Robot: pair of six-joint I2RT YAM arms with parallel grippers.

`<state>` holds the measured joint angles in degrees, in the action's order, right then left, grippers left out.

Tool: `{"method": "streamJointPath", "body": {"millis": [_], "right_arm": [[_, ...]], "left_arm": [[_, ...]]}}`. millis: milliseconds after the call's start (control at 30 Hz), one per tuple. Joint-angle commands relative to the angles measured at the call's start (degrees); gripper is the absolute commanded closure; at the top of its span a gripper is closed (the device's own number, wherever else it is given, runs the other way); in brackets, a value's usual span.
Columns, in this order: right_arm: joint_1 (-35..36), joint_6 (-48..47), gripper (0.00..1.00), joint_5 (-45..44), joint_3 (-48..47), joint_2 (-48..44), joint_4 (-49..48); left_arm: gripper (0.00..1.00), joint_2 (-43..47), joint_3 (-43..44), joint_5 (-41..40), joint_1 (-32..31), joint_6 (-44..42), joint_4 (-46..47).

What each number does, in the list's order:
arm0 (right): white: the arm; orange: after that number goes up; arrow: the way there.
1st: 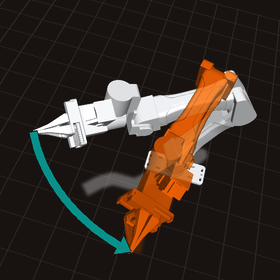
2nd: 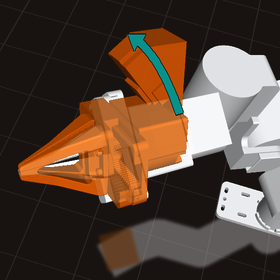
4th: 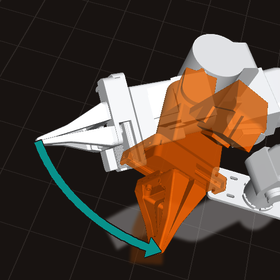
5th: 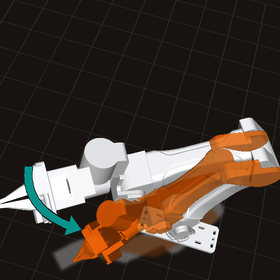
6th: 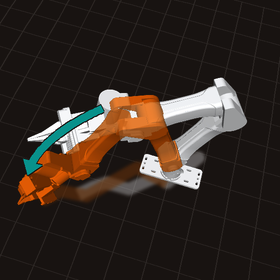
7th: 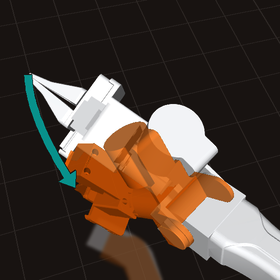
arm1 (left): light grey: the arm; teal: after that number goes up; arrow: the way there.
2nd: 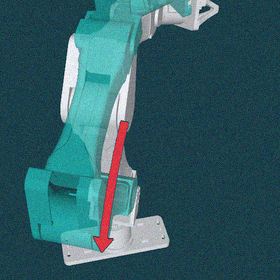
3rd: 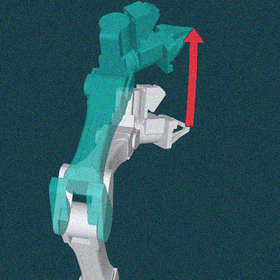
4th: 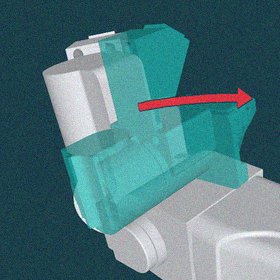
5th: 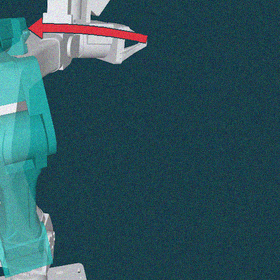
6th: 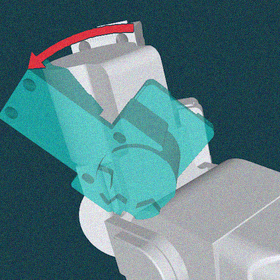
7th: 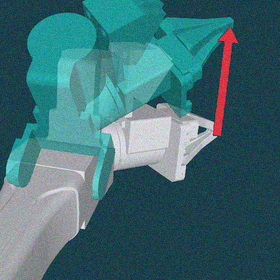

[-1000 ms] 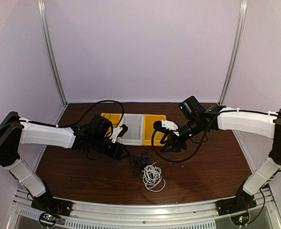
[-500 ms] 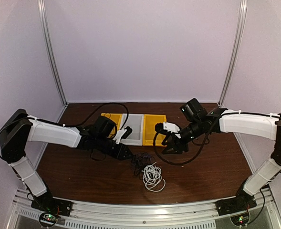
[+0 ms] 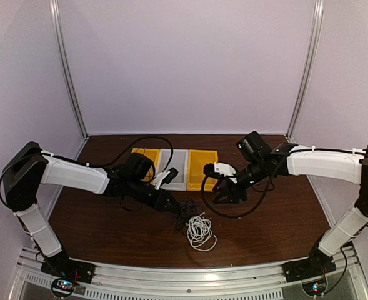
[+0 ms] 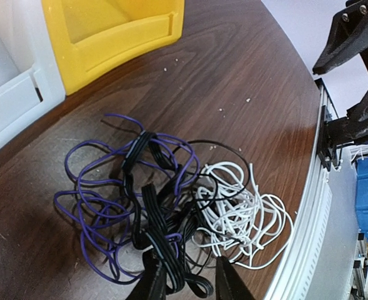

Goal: Untangle the cables

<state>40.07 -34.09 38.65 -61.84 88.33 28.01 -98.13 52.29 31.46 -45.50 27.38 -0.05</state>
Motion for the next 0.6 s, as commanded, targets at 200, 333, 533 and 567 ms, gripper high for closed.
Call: {"method": "streamJointPath", "body": {"millis": [200, 333, 533, 567], "right_arm": [[0.4, 1.2, 0.51, 0.3, 0.6, -0.8, -1.9], [0.4, 4.1, 0.45, 0.8, 2.1, -0.7, -8.5], [0.3, 12.5, 0.37, 5.8, -0.2, 3.6, -17.3], [0.3, 14.1, 0.37, 7.1, -0.7, 4.6, -19.0]], "left_arm": [[0.92, -2.2, 2.0, 2.3, -0.1, 1.3, 3.3], [1.00, -0.8, 2.7, 1.2, -0.1, 1.3, 2.3], [1.00, 6.3, 4.2, 0.4, -0.1, 1.8, 1.6], [1.00, 7.2, 4.5, -0.1, -0.1, 1.8, 1.3]]}}
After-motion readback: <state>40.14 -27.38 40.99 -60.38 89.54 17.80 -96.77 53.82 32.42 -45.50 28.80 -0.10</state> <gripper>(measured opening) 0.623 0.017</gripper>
